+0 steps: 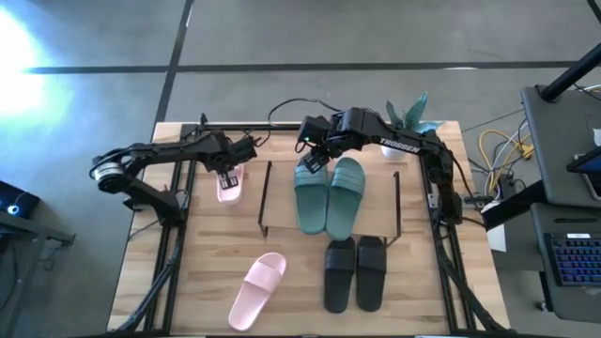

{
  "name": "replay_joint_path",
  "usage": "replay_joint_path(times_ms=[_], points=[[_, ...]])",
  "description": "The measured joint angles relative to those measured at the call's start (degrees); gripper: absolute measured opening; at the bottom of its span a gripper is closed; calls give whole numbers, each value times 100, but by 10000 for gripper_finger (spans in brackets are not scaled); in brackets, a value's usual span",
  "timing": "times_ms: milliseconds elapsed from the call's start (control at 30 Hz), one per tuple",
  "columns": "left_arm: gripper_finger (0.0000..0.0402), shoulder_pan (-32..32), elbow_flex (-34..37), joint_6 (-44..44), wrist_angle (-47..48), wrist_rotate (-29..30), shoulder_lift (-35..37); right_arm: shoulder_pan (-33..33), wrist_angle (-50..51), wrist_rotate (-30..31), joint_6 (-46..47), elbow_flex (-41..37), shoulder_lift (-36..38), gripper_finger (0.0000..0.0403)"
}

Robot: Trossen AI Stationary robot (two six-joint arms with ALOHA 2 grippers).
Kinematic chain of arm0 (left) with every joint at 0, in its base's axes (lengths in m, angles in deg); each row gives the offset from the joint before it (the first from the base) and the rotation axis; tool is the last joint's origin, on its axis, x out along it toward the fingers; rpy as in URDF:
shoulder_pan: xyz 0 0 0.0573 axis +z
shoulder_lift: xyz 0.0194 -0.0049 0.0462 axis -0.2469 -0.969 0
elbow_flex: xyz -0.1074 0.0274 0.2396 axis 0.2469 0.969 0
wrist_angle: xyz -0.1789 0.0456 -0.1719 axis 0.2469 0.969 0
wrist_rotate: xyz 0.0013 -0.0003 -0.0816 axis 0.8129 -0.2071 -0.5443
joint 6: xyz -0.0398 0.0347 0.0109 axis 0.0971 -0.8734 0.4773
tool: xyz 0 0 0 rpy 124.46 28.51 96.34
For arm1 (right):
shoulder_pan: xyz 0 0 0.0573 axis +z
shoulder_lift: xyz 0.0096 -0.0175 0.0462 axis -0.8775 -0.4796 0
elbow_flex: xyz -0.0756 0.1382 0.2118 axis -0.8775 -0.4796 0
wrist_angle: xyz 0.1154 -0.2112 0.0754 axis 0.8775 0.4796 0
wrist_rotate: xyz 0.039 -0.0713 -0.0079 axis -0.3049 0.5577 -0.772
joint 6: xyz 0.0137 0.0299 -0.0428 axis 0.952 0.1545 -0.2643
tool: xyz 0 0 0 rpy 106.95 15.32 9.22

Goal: Pick and place slides into the shelf
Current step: Put the pink slide under the shelf

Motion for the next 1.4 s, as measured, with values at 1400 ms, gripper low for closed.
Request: replay_joint_path(times_ms=[1400], points=[[0,-5569,-2702,4183,-295,-1474,1144,544,501,1541,806,179,1667,63]])
